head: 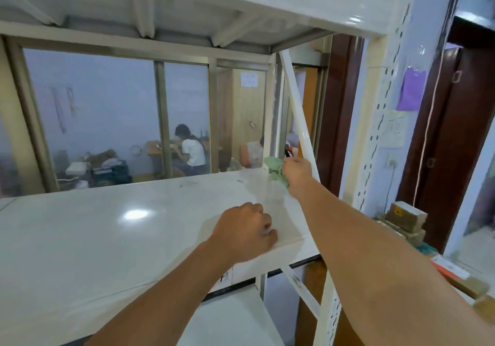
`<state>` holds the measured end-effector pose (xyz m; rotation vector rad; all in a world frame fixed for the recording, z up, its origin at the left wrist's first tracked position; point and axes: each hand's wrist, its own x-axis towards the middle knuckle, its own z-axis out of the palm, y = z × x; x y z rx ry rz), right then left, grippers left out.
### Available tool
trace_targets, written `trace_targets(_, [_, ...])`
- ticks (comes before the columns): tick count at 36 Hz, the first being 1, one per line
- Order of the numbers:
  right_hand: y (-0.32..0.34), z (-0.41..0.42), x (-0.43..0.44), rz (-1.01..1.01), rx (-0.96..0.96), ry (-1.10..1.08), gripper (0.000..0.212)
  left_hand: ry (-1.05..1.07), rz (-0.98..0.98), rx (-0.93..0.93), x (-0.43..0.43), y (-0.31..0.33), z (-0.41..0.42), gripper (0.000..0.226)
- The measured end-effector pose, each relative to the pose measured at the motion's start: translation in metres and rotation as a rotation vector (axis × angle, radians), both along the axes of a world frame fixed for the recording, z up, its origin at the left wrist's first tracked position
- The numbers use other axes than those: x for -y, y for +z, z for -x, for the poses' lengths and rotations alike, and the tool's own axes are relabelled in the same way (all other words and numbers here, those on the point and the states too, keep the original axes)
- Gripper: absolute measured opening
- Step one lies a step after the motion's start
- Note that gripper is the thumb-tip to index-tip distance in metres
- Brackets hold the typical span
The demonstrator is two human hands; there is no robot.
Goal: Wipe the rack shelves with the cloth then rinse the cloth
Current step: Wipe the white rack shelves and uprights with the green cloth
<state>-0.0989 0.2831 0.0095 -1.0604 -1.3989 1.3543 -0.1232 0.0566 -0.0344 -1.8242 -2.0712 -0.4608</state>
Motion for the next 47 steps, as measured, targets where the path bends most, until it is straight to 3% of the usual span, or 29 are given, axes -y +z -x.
trace_targets(9, [-0.008, 0.015, -0.040, -0.105, 0.192, 0.130, 0.036, 0.015, -0.076, 0.045, -0.012, -0.004, 0.002, 0.039])
trace_targets(17, [-0.018, 0.017, -0.048, -0.207, 0.517, 0.253, 0.037, 0.046, -0.086, 0.115, -0.011, -0.006, -0.001, 0.041])
trace_targets(21, [-0.013, 0.012, -0.046, -0.459, 0.827, 0.197, 0.041, 0.067, -0.070, 0.149, -0.008, -0.007, -0.004, 0.045])
trace_targets(25, [-0.011, 0.010, -0.044, -0.724, 0.998, 0.200, 0.029, 0.089, -0.072, 0.171, -0.005, -0.006, -0.007, 0.042])
trace_targets(30, [-0.007, 0.009, -0.049, -0.760, 1.087, 0.267, 0.035, 0.106, -0.047, 0.193, -0.003, -0.003, -0.012, 0.044])
trace_targets(41, [-0.013, 0.022, -0.059, -0.938, 1.141, 0.412, 0.046, 0.110, -0.099, 0.098, -0.005, -0.004, -0.012, 0.027])
trace_targets(47, [-0.016, 0.038, -0.041, -0.971, 1.135, 0.457, 0.043, 0.115, -0.125, 0.084, -0.003, -0.004, -0.010, 0.035])
